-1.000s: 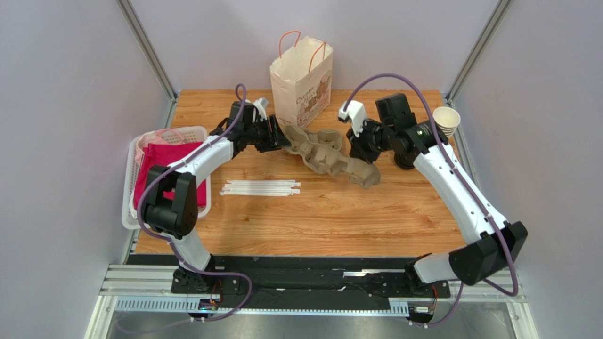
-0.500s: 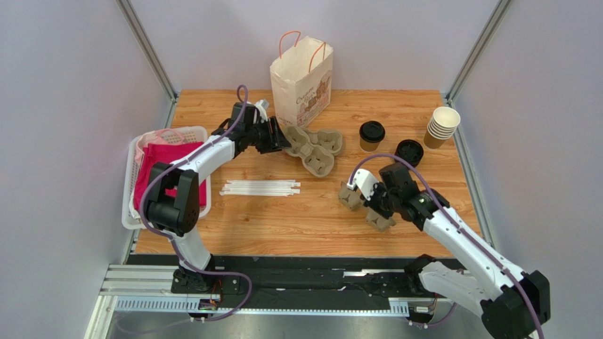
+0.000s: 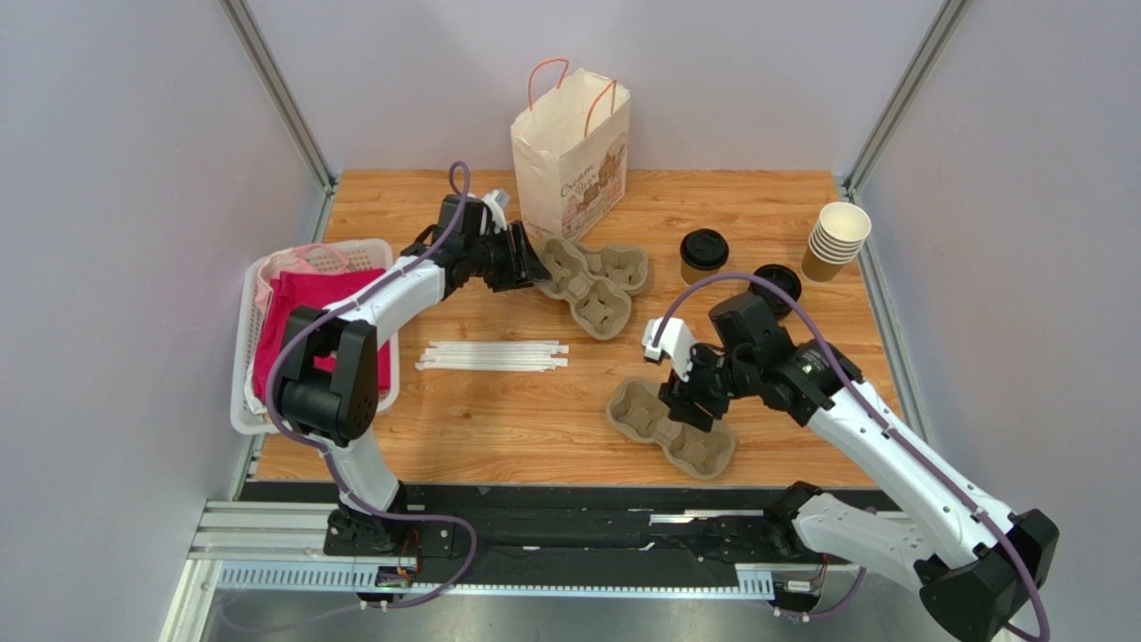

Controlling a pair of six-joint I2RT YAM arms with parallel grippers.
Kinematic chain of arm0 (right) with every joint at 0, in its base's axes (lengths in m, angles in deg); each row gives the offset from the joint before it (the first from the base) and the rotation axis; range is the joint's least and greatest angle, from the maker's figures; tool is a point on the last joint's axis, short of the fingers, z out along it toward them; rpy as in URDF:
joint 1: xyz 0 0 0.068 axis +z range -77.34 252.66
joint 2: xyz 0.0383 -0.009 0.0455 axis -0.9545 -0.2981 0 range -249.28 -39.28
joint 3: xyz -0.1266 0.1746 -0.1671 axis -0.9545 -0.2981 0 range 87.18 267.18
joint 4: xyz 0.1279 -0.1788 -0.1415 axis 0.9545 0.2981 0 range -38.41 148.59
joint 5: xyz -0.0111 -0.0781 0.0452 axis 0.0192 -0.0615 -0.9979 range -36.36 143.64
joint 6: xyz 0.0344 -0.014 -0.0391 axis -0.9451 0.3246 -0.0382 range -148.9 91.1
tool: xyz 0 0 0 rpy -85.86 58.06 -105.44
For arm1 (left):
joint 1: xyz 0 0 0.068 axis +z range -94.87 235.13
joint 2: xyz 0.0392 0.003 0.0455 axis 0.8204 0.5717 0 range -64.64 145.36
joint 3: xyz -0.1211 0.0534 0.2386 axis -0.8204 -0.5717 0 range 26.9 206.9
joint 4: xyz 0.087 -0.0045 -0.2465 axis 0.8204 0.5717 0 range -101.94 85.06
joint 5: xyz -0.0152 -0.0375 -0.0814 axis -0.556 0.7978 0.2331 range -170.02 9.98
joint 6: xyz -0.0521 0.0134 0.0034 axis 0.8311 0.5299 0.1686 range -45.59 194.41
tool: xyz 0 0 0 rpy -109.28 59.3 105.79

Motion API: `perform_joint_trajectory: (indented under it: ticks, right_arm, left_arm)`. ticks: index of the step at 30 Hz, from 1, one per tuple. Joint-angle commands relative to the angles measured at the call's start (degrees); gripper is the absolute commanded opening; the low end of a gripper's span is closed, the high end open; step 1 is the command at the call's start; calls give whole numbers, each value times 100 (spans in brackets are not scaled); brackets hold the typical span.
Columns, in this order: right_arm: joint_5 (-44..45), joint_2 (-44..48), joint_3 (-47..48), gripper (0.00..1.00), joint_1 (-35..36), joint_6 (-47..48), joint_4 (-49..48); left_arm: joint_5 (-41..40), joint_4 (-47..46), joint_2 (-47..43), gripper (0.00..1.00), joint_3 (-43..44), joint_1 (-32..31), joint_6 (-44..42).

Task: Pack the takeout coffee

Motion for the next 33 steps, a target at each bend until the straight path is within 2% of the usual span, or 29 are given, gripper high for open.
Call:
perform_joint_trajectory:
  ticks: [1, 6, 10, 14, 24, 33]
  right_arm:
    - [-433, -499, 698, 58, 57, -579, -179]
    - [955, -1430, 1374, 58, 57, -1308, -1173]
    - [1317, -2335, 1955, 62, 136, -1529, -1955]
    - [1677, -3538, 2561, 62, 408, -1468, -2141]
    - [1704, -4754, 2738, 64, 435, -1652, -3152]
    - [1537, -5211, 2712, 56, 435, -1529, -3293]
  left_arm:
    - [67, -171, 13, 55, 54, 14, 26]
    - [93, -171, 4, 55, 45, 14, 44]
    - [85, -179, 12, 55, 63, 14, 52]
    - [67, -188, 39, 55, 72, 14, 70]
    - [67, -179, 65, 55, 54, 58, 70]
    - [85, -197, 118, 54, 45, 101, 105]
